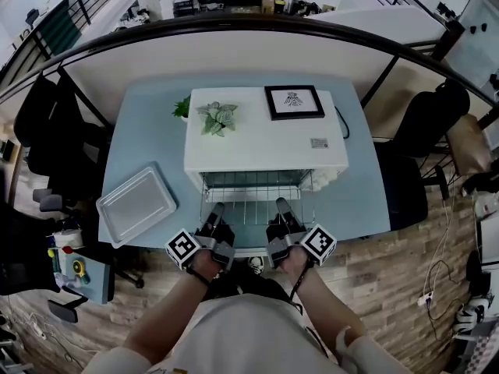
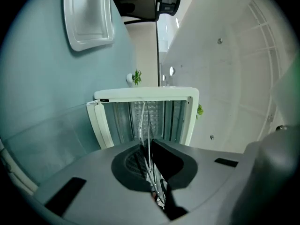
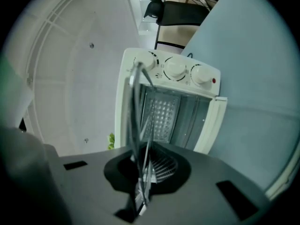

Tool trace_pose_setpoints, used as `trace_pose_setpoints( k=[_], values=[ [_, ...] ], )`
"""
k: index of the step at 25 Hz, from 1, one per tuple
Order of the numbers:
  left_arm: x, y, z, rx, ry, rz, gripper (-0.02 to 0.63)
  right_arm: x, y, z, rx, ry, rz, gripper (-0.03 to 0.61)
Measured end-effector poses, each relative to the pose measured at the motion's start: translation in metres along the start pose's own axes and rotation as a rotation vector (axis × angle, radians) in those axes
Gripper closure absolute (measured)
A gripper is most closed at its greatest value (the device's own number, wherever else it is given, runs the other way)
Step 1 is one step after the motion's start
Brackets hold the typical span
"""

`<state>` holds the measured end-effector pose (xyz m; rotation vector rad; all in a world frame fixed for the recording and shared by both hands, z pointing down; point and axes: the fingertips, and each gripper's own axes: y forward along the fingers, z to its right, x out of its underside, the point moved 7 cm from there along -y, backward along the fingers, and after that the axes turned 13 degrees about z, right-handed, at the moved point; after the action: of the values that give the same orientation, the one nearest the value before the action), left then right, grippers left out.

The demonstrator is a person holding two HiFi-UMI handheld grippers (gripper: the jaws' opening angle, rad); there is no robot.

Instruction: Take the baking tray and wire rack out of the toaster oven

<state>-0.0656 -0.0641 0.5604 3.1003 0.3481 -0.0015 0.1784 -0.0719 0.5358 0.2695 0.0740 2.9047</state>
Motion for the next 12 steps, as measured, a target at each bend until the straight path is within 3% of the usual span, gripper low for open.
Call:
trace_pose_setpoints(
  k=[12],
  values=[
    [-0.002, -0.039, 0.008, 0.001, -0.020, -0.081, 0.606, 0.017, -0.052, -0.008, 0.029, -0.022, -0.013, 0.568]
  ],
)
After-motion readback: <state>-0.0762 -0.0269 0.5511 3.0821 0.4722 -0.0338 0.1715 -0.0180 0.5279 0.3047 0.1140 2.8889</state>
